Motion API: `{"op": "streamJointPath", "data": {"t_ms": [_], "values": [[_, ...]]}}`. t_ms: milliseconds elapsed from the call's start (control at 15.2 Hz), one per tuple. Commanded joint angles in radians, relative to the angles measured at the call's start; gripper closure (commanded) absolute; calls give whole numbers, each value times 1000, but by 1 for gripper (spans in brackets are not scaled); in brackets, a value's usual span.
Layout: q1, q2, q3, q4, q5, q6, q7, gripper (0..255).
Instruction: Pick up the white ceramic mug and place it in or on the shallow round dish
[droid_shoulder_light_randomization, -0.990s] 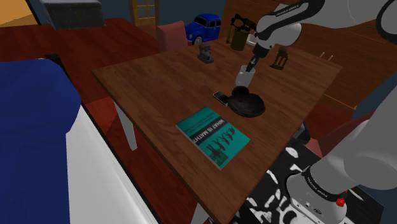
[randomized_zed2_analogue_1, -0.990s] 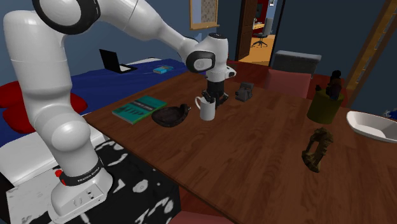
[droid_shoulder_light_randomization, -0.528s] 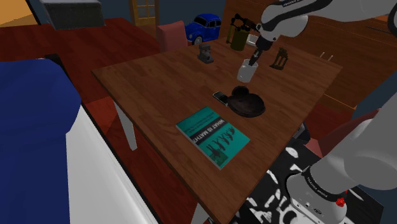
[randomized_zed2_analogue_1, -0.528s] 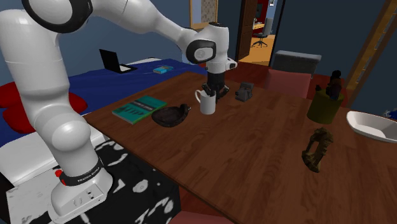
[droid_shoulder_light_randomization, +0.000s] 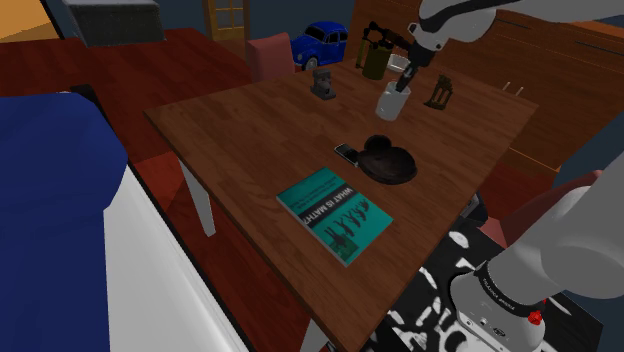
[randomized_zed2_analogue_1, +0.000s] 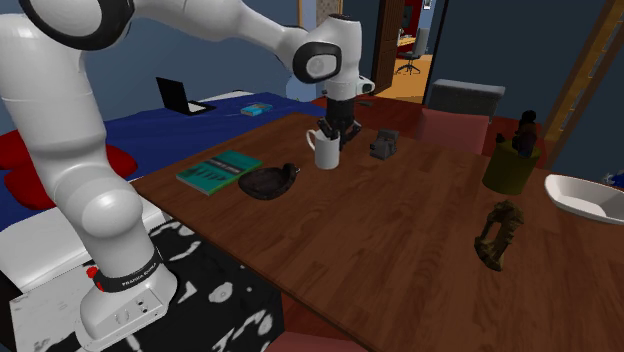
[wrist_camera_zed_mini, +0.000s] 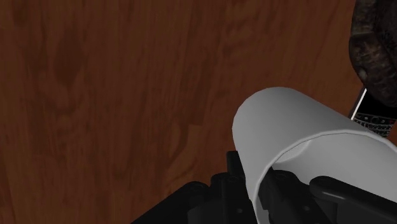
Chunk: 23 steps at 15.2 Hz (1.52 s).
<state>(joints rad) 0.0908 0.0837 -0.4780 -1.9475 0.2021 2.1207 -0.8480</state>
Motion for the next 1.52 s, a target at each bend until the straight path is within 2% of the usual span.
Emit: {"op": "streamJointPath", "data": {"t_ms": [0, 726, 1056, 1452], "values": [[0, -7, -1, 22, -7, -28, 7, 255], [1, -35, -3, 132, -33, -160, 37, 255], [43, -238, 48, -66, -137, -130, 162, 255], [53, -456, 143, -257, -214, -136, 308, 255]]}}
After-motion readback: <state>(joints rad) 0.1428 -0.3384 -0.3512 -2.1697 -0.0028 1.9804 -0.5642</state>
